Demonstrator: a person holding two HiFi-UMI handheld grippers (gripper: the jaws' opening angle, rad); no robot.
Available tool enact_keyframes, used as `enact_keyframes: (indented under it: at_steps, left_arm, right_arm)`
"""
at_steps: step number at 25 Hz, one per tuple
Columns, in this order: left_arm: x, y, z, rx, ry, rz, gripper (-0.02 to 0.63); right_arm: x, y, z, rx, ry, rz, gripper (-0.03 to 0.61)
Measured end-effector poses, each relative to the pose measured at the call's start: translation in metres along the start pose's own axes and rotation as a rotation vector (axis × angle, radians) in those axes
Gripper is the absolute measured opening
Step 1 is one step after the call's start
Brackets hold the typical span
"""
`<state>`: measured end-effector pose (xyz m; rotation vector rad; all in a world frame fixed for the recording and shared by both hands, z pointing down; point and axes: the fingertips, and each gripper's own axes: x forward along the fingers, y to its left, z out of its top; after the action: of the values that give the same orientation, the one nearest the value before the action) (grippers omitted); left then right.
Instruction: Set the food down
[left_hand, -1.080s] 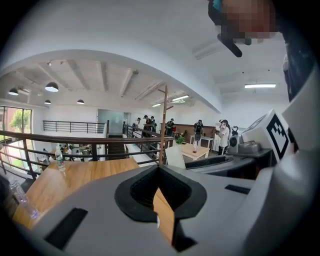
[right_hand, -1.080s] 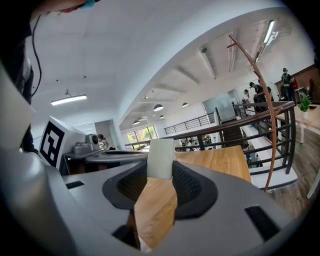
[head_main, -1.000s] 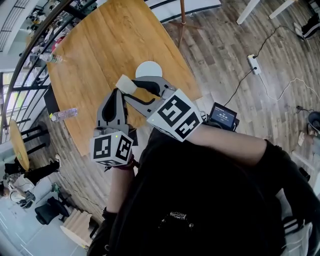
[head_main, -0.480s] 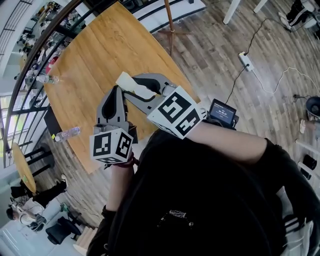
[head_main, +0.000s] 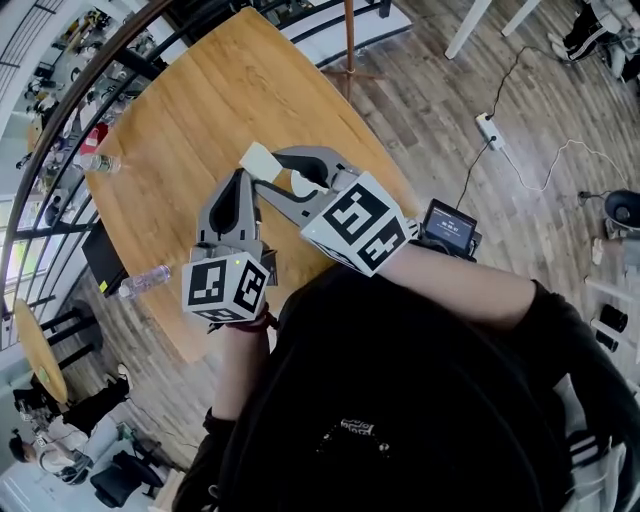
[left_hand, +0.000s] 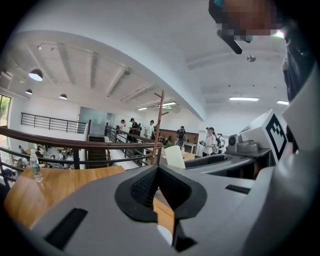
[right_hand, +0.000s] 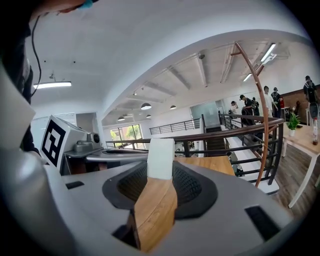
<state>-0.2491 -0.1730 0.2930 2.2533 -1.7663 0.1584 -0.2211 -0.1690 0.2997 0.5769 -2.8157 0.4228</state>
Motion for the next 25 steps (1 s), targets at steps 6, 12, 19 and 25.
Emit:
enact_keyframes:
  at_steps: [6, 12, 19, 25]
  left_arm:
    - [0.005, 0.01, -0.018, -0.028, 0.028, -0.061, 0.003]
    - [0.012, 0.015, -0.034, -0.089, 0.05, -0.061, 0.003]
    - [0.016, 0.02, -0.045, -0.163, 0.067, -0.006, 0.003]
    - [0.018, 0.029, -0.058, -0.176, 0.097, 0.007, 0.003]
  right_arm:
    - [0.012, -0.002, -0.016, 0.008, 0.051, -0.048, 0.169]
    - [0.02, -0.008, -0.029, 0.013, 0.103, -0.029, 0.169]
    - [0.026, -0.013, -0.037, 0.012, 0.129, 0.021, 0.169]
    - [0.033, -0.022, -0.044, 0.028, 0.139, 0.038, 0.169]
